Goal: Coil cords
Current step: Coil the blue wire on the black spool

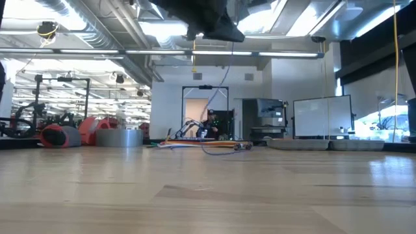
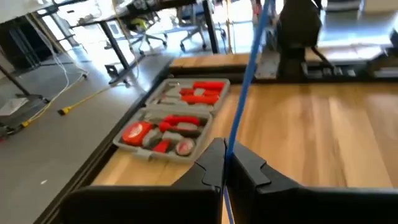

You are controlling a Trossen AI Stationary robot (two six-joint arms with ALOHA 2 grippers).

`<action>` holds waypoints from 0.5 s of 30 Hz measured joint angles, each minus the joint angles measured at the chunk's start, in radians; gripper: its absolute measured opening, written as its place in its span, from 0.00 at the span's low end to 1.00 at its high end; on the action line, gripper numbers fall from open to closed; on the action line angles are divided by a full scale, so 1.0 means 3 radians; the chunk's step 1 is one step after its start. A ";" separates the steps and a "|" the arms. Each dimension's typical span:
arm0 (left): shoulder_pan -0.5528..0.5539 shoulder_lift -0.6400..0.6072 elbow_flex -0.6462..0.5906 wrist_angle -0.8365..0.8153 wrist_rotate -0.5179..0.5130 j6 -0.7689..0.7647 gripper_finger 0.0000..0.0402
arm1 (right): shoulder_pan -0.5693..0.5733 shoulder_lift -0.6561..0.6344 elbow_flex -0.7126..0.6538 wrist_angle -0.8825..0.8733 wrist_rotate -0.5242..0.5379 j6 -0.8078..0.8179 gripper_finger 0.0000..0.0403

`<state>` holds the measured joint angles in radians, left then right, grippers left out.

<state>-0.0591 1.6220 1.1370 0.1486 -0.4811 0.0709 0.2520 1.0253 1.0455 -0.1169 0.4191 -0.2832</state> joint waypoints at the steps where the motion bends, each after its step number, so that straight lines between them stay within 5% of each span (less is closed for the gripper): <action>1: -0.0007 -0.0028 0.0000 -0.0079 0.0010 0.0005 0.00 | 0.0000 -0.0018 0.0001 -0.0083 -0.0015 0.0040 0.01; 10: -0.0094 -0.0432 -0.0004 -0.1127 0.0000 -0.0081 0.00 | -0.0003 -0.0025 0.0005 -0.0682 -0.0071 0.0181 0.01; 15: -0.0121 -0.0553 -0.0010 -0.1244 0.0010 -0.0159 0.00 | -0.0010 0.0035 0.0009 -0.0776 -0.0064 0.0184 0.01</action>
<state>-0.0956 1.4560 1.1340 -0.2246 -0.4781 0.0232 0.2490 1.0360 1.0483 -0.3498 0.3998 -0.2279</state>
